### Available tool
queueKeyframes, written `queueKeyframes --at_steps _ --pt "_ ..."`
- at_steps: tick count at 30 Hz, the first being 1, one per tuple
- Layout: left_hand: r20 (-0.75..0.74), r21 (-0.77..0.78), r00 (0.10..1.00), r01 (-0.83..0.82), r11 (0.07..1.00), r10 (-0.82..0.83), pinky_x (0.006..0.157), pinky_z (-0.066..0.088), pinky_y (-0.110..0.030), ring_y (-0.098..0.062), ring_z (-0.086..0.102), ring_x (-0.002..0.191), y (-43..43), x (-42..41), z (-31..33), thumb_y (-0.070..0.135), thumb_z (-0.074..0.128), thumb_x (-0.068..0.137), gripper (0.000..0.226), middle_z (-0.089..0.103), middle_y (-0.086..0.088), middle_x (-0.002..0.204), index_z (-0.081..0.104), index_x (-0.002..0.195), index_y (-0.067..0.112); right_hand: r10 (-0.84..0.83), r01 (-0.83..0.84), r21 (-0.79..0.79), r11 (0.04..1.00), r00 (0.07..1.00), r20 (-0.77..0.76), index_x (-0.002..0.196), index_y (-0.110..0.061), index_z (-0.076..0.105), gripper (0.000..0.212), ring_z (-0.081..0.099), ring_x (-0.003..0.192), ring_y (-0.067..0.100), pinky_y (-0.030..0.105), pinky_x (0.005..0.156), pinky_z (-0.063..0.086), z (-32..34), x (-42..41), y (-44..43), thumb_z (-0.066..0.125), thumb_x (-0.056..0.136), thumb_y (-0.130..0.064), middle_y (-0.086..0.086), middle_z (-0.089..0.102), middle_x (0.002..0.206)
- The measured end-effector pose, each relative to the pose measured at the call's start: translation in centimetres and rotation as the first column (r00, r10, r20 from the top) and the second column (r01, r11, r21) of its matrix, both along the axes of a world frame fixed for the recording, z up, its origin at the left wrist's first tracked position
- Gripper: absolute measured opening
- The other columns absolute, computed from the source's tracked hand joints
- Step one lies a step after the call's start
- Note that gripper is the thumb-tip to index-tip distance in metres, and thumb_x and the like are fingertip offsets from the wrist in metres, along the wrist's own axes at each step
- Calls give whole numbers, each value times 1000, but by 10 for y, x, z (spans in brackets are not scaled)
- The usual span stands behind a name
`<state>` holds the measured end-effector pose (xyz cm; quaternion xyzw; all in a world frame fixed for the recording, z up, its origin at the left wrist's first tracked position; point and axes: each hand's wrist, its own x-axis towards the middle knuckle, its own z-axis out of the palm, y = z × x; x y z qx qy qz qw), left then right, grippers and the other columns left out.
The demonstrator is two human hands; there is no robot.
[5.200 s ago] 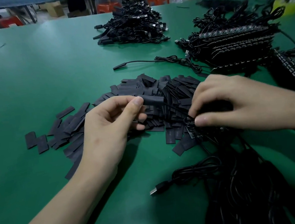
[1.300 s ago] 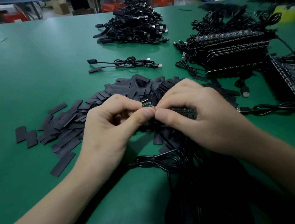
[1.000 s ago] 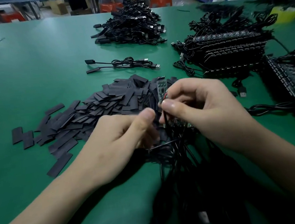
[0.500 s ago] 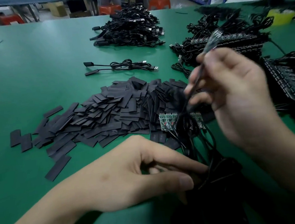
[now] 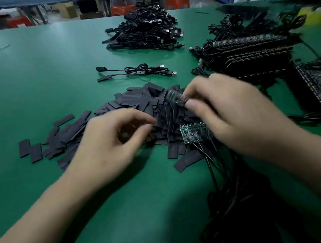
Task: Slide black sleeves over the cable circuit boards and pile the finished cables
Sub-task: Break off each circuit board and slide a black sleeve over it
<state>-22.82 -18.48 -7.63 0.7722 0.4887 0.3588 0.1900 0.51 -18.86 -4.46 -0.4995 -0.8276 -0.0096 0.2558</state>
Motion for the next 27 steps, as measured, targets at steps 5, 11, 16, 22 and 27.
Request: queueKeyframes --at_steps 5,11,16,22,27 --pt "-346 58 934 -69 996 85 86 54 -40 -15 63 92 19 -33 7 27 63 88 17 66 15 97 75 98 33 54 -65 -201 977 997 -61 95 -34 52 17 47 85 5 24 72 30 -15 -9 1 39 103 -39 -18 47 79" --pt "-433 -17 901 5 1000 -11 87 53 -42 -11 60 96 25 -47 14 67 59 78 38 63 22 95 77 98 40 74 -118 -271 955 983 -165 93 -33 58 15 51 90 2 18 75 37 -27 -6 3 48 102 -40 -16 54 80" --pt "-390 7 919 72 997 -64 84 53 -45 -13 62 93 29 -50 11 61 71 77 31 67 18 94 80 95 37 107 -160 -294 942 976 -187 93 -33 60 18 51 91 6 27 76 40 -31 -7 2 47 97 -45 -16 56 83" --pt "-119 39 993 27 999 -22 85 53 -32 -6 69 87 24 -42 7 55 73 71 30 75 16 90 80 92 34 93 -150 -235 960 967 -239 95 -29 64 18 53 91 7 23 80 39 -30 -2 0 50 103 -38 -15 60 85" --pt "82 93 996 39 995 -47 71 55 -23 -6 69 73 10 -20 0 46 78 74 26 75 16 83 78 97 36 110 -139 -147 979 976 -189 100 -30 60 17 53 95 11 32 86 43 -26 2 -1 45 101 -37 -15 60 93"
